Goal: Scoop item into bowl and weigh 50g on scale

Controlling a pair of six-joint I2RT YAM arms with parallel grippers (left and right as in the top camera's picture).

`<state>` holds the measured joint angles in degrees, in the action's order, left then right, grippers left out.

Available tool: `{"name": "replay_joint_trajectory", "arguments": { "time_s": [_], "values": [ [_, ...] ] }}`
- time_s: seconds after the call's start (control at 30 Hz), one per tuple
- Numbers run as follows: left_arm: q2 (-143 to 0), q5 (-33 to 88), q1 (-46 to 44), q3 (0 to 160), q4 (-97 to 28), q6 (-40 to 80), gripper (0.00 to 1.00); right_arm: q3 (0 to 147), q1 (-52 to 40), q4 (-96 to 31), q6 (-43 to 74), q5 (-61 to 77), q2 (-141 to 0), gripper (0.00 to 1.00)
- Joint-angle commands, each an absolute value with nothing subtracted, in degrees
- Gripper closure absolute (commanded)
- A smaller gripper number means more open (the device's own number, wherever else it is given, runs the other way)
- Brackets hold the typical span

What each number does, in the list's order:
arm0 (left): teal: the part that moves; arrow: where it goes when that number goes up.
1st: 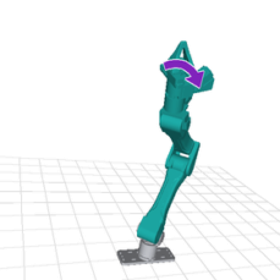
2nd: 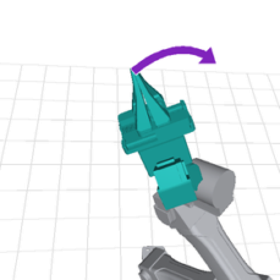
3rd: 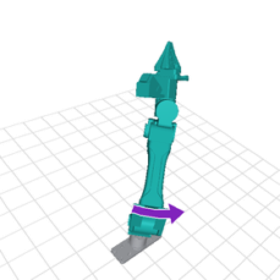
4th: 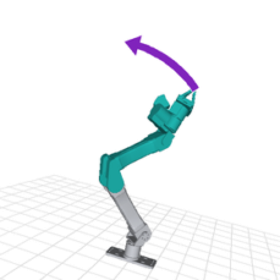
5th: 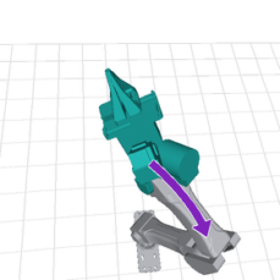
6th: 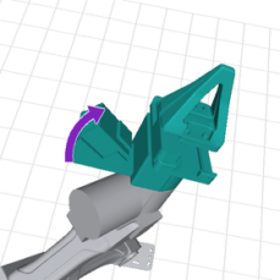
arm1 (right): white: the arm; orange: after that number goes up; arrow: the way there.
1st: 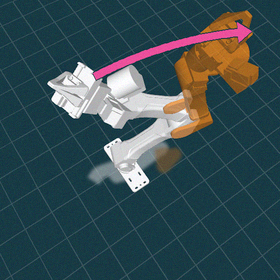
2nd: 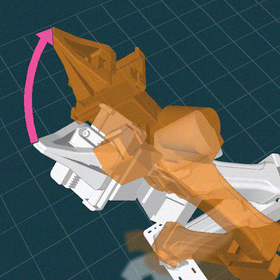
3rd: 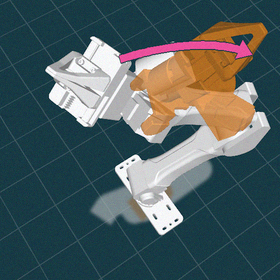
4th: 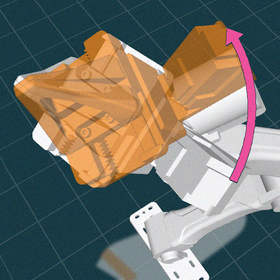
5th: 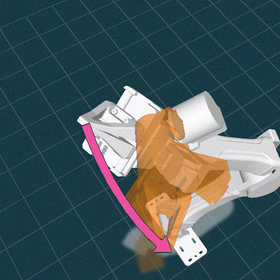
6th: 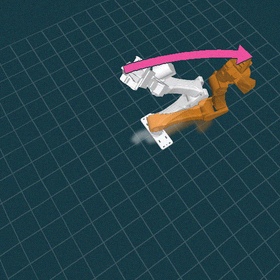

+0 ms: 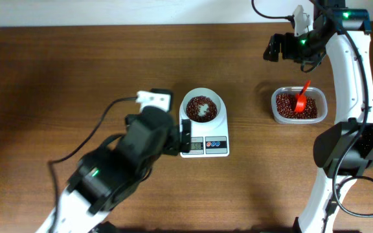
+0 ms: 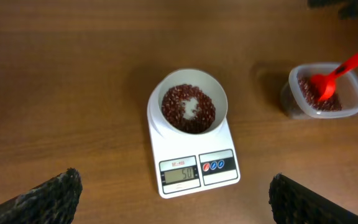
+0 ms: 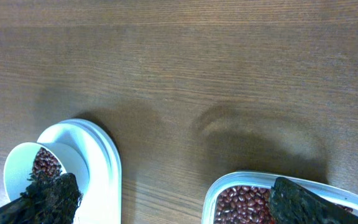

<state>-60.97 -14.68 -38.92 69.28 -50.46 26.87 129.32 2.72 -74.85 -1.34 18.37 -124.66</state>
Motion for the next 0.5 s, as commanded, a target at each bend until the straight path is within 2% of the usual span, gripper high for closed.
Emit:
{"name": "replay_joint_trajectory", "arguments": {
  "time_s": [0.0, 0.27, 0.47],
  "values": [
    [-51.90, -15.88, -36.80, 61.52, -47.77, 27.18, 0.01, 129.45, 2.63, -74.72, -1.52, 19.27, -124.14, 0.01],
    [-26.30, -8.14, -31.09, 34.44, -29.47, 27.20, 0.01, 129.45, 2.63, -74.72, -1.52, 19.27, -124.14, 0.01],
    [-13.08, -6.83, -29.67, 25.65, -26.13, 27.22, 0.01, 129.45, 2.63, -74.72, -1.52, 19.27, -124.14, 0.01]
  ]
}}
